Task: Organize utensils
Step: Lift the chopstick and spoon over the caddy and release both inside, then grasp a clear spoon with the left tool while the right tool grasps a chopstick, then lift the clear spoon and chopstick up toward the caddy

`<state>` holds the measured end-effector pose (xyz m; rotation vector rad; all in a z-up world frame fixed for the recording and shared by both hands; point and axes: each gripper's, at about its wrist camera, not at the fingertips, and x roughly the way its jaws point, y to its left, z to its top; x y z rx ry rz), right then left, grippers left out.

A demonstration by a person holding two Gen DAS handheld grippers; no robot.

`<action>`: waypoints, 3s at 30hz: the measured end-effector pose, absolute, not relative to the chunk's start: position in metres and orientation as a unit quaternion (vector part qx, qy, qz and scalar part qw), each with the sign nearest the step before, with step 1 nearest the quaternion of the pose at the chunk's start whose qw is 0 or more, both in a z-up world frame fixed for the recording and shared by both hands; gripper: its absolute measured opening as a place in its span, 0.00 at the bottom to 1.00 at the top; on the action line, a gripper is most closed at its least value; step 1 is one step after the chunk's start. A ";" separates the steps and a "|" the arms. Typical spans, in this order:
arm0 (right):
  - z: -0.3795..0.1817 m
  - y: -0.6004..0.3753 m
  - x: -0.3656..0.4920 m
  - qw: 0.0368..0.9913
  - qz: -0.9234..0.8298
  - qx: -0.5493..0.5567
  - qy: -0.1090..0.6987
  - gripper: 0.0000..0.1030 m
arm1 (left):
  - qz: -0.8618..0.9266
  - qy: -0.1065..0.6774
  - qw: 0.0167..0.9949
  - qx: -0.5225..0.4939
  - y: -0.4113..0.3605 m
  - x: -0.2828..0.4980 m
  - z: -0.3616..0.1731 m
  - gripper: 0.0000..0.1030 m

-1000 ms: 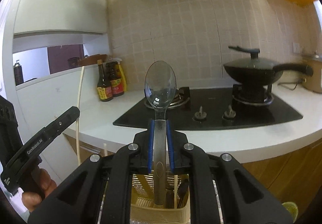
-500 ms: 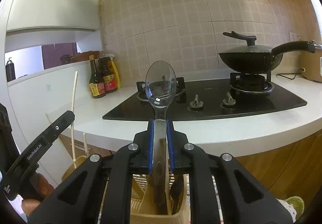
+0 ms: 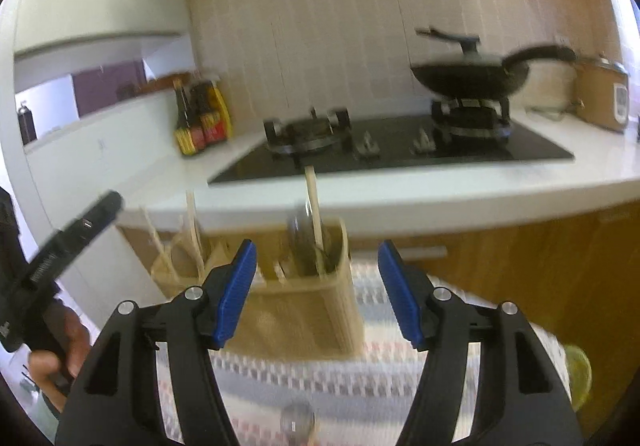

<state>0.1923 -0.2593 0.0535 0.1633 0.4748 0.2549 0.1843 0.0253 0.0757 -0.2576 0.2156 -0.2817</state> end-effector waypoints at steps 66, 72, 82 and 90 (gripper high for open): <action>-0.089 -0.237 0.017 0.895 0.064 -0.017 0.441 0.04 | -0.159 0.452 0.873 0.095 -0.118 0.145 -0.072 0.10; -0.091 -0.251 0.019 0.892 0.068 0.010 0.447 0.04 | -0.158 0.456 0.874 0.062 -0.084 0.127 -0.067 0.09; -0.081 -0.261 0.038 0.876 0.114 0.072 0.463 0.25 | -0.172 0.472 0.864 0.019 -0.034 0.115 -0.068 0.10; -0.076 -0.253 0.100 0.846 0.102 0.045 0.521 0.37 | -0.168 0.471 0.866 0.023 -0.025 0.117 -0.066 0.10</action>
